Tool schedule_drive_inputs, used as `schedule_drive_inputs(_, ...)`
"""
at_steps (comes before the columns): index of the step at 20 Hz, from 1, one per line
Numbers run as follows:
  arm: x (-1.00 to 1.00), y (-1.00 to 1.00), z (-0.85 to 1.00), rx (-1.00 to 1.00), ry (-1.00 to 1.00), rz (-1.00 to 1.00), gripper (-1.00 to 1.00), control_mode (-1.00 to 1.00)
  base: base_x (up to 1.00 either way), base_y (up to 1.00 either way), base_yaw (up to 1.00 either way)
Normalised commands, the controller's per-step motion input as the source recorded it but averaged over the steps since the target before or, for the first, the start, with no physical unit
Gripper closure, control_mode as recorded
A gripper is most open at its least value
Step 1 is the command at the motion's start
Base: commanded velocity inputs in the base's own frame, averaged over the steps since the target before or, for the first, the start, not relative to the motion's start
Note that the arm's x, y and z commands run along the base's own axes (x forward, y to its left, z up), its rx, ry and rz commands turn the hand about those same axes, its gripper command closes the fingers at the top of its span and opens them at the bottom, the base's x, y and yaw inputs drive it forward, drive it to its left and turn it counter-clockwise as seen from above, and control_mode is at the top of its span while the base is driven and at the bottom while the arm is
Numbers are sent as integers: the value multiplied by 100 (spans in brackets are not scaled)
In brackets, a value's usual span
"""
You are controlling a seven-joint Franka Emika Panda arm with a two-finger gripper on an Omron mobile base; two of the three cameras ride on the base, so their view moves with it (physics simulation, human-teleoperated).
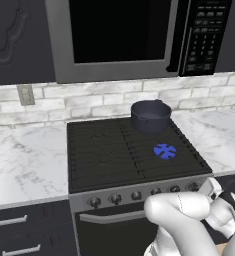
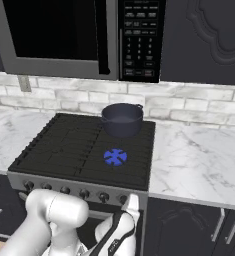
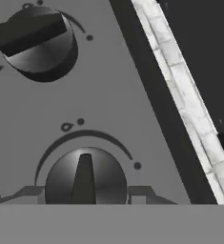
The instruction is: Turn off the front right burner of the stove.
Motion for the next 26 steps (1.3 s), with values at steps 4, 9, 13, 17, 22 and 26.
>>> schedule_drive_inputs(4, -14, 6, 9, 43, 0, -5, 100, -100, 0, 0, 0)
schedule_drive_inputs(9, -10, 3, 2, 44, 0, -4, 100, -100, 0, 0, 0)
schedule_drive_inputs(13, -2, 1, 4, 43, 0, -4, 100, -100, 0, 0, 0)
schedule_drive_inputs(17, -5, 0, 1, 44, 0, -4, 100, -100, 0, 0, 0)
schedule_drive_inputs(22, -7, 0, 0, 47, 0, -4, 100, -100, 0, 0, 0)
schedule_drive_inputs(26, -10, 0, 1, 49, 0, -5, 100, -100, 0, 0, 0)
